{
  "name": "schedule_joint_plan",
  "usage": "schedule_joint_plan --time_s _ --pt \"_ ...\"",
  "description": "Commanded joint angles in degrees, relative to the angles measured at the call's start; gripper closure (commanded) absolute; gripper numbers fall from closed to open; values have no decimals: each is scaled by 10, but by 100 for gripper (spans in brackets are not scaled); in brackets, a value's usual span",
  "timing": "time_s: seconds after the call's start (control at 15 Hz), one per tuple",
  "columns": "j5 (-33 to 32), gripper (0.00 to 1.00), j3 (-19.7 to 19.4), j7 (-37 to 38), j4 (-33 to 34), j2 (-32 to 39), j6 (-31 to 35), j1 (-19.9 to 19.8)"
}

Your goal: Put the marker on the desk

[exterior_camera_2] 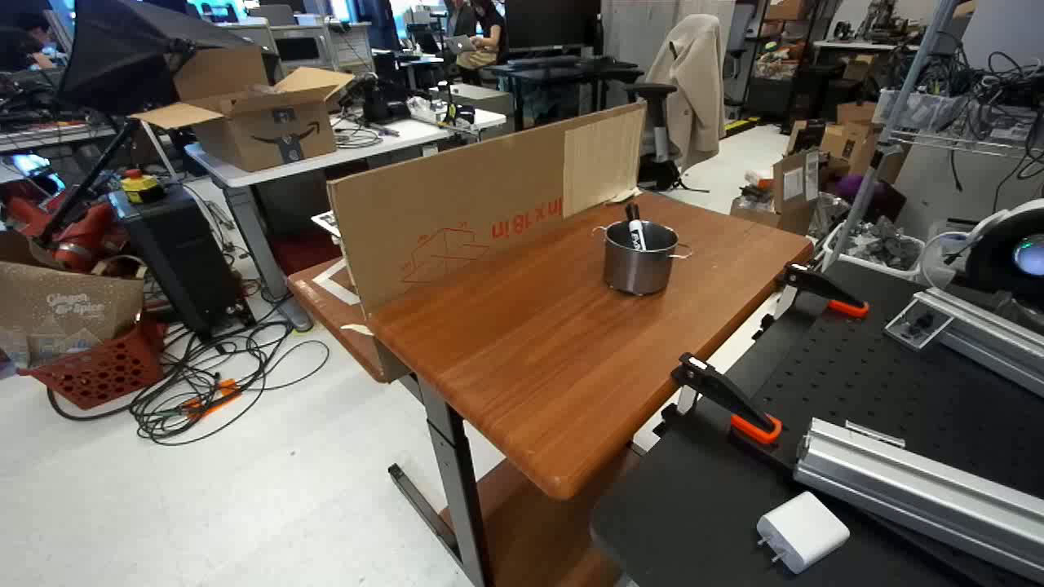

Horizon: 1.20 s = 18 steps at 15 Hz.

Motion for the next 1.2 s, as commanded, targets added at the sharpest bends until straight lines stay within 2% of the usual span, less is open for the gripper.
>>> schedule_joint_plan --time_s 0.0,0.33,0.8,1.13 --pt "2 0 4 -2 2 0 -1 -5" --pt "4 0 5 8 3 5 6 -7" --pt "16 0 0 62 -1 80 114 -23" --pt "27 0 -21 63 -12 141 180 -44"
